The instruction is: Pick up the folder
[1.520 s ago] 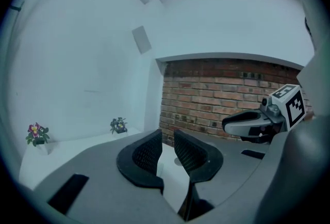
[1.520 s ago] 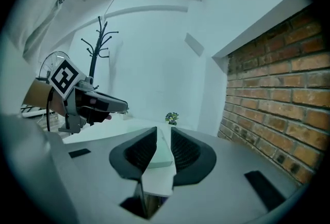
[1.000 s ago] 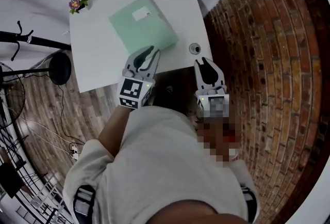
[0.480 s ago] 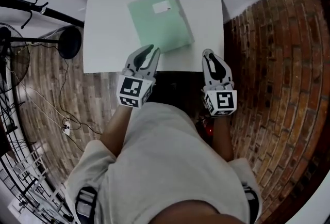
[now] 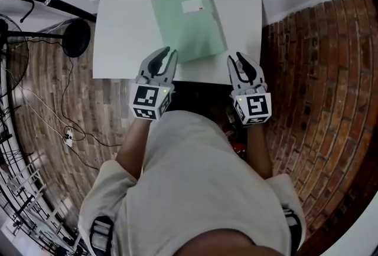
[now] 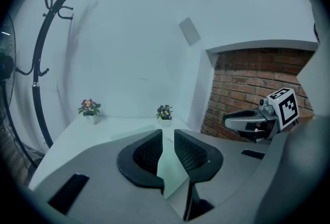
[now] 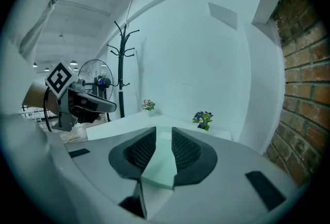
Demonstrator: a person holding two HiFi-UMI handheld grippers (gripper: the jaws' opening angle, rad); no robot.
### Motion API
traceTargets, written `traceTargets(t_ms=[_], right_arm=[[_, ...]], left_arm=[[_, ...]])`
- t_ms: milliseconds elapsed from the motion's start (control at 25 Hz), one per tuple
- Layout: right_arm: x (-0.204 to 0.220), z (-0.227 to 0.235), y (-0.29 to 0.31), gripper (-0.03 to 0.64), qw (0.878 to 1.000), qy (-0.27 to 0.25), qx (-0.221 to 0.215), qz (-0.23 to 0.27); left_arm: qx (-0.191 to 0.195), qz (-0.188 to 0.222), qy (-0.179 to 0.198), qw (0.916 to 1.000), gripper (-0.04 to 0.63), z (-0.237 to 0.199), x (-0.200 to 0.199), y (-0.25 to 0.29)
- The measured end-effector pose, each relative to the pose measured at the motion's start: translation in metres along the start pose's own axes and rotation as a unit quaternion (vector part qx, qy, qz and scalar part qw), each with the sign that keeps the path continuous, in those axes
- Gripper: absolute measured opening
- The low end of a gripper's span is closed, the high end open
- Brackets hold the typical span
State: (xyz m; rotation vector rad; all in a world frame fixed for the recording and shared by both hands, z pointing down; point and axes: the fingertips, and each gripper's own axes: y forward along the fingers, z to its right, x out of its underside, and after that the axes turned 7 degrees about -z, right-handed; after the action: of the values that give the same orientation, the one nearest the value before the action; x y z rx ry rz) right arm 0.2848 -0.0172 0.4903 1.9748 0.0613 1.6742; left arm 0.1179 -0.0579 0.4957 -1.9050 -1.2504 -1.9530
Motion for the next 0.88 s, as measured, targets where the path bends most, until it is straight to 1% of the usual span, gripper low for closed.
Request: traceTargets(t_ms=[160,320,600,880], right_arm=[[-0.007,0.000,0.020,0.095,1.000,-0.005,-0.015,-0.008],[-0.012,0.000,0.040,0.098,0.999,-0.011,-0.027,-0.020],[-0.014,0.010,0.078,0.103,0.998,0.004,-0.041,-0.046],[-0.005,0.023,0.112,0.107,0.995,0.020,-0.056,-0.084]], left_arm=[[-0.011,-0.012,-0.018,0.9997,0.071,-0.019,0.004,0.008],[-0.010,-0.028,-0.037,0.9988,0.071,-0.034,0.011,0.019],[-0.012,-0.057,-0.054,0.9969,0.071,-0.063,0.019,0.043],[-0.007,-0.082,-0.092,0.9924,0.071,-0.084,0.028,0.070]])
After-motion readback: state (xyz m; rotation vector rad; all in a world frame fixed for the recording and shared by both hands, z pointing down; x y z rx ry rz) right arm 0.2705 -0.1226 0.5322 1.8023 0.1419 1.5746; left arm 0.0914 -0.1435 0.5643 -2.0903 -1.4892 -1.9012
